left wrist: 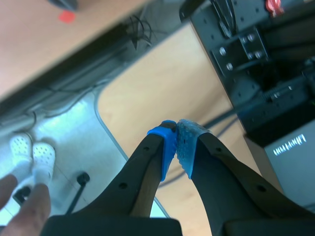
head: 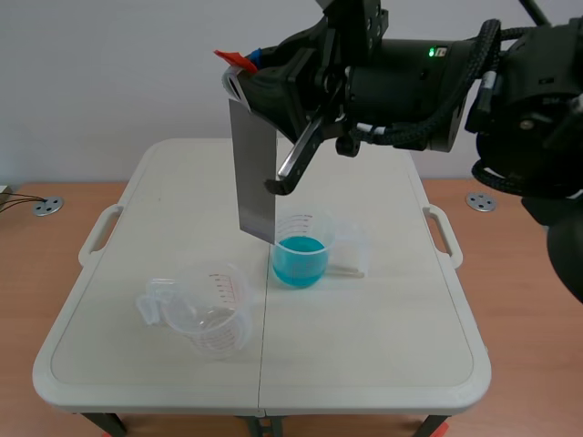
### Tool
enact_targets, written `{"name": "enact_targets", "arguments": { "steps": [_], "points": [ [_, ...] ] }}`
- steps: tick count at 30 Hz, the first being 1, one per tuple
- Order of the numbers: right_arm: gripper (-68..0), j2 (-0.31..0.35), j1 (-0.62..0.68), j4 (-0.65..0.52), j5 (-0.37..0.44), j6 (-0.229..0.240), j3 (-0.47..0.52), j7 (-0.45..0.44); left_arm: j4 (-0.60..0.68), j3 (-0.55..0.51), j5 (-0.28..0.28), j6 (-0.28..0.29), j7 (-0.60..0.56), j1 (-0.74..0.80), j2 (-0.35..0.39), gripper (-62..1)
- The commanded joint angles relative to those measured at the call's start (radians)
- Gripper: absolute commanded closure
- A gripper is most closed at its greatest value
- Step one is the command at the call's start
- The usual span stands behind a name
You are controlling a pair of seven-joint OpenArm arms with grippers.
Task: Hold the metal plate by the orange handle, dip it into the blue solution, take it out and point at it, then put the plate back in the beaker on the left.
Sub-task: 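Move the plate over the blue solution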
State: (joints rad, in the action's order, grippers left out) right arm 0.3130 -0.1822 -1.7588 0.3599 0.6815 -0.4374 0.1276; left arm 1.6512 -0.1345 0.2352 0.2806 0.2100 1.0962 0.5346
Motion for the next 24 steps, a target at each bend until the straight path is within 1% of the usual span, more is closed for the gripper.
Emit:
{"name": "enact_targets", "arguments": {
  "steps": [1,6,14,18,24],
  "points": [
    [-1.3,0.0,-0.02,-0.014,0.014,0.001,0.014,-0.009,0.019,-0.022,0.004,-0.002,-0.006,-0.022,0.001,-1.9],
    [-1.3,0.001,-0.024,-0.014,0.01,0.001,0.048,-0.008,0.037,-0.069,0.007,-0.002,-0.007,-0.088,0.001,-1.9],
    [-1.3,0.031,-0.08,-0.014,0.011,0.0,0.051,0.006,0.164,-0.15,0.007,-0.009,-0.008,-0.173,0.002,-1.9],
    [-1.3,0.034,-0.097,-0.006,0.011,0.0,0.051,0.013,0.199,-0.15,0.012,-0.004,-0.01,-0.231,0.014,-1.9],
    [-1.3,0.034,-0.129,0.062,0.011,0.001,0.051,0.007,0.209,-0.141,0.015,0.003,-0.011,-0.339,0.018,-1.9]
  ]
}}
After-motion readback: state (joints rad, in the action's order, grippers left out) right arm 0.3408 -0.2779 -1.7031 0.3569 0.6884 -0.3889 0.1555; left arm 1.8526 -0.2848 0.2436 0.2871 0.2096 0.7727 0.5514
